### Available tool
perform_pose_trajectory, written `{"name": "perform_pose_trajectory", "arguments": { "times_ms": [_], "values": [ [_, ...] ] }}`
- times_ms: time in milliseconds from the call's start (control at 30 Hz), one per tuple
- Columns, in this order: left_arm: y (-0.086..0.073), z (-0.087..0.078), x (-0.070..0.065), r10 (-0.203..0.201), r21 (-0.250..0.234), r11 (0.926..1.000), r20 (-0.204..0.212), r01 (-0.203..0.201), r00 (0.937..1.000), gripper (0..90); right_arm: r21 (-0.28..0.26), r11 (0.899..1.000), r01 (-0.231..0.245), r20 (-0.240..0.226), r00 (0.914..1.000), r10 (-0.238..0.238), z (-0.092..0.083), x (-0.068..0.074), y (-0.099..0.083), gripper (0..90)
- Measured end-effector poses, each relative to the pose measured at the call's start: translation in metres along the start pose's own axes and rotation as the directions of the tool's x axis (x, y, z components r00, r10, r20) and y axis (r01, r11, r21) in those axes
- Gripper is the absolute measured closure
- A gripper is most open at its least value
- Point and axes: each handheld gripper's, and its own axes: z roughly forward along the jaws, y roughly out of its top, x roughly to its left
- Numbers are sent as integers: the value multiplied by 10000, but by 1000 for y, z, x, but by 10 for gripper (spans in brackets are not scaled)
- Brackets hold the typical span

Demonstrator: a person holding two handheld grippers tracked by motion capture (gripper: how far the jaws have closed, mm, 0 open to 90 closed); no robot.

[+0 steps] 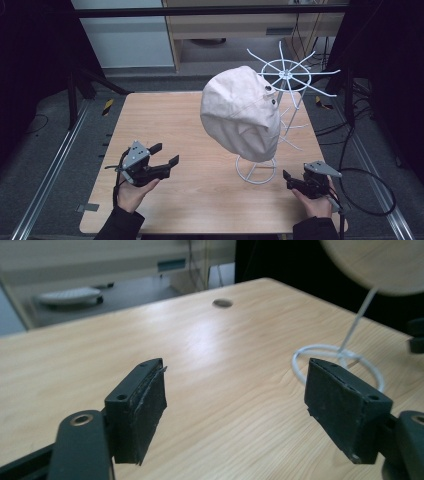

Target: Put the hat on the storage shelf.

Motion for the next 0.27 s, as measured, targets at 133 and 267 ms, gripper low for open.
{"name": "perform_pose_trajectory", "arguments": {
  "times_ms": [133,267],
  "values": [
    [-21,-3,16,-235,423,9988,-487,256,9985,221,48,10000,-33,40,10000,32,0,-1,-1,198],
    [-36,-4,34,-412,941,9943,-1034,510,9938,214,134,9999,-67,50,10000,66,1,-2,0,200]
  ]
}}
